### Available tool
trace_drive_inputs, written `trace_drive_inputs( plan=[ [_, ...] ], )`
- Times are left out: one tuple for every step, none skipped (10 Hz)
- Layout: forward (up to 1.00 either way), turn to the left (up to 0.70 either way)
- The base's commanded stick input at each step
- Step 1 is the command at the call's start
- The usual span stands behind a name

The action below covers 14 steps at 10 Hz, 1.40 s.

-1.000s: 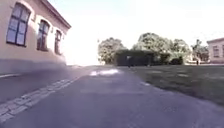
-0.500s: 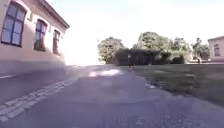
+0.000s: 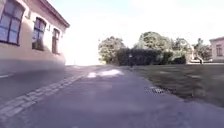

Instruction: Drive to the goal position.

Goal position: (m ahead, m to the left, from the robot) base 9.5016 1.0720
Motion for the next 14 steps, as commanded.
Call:
trace_drive_inputs(
  plan=[
    [0.70,0.00],
    [0.70,0.00],
    [0.70,0.00],
    [0.70,0.00],
    [0.70,0.00],
    [0.70,0.00],
    [0.70,0.00],
    [0.70,0.00],
    [0.70,0.00],
    [0.70,0.00],
    [0.70,0.00],
    [0.70,0.00],
    [0.70,0.00],
    [0.70,0.00]
  ],
)
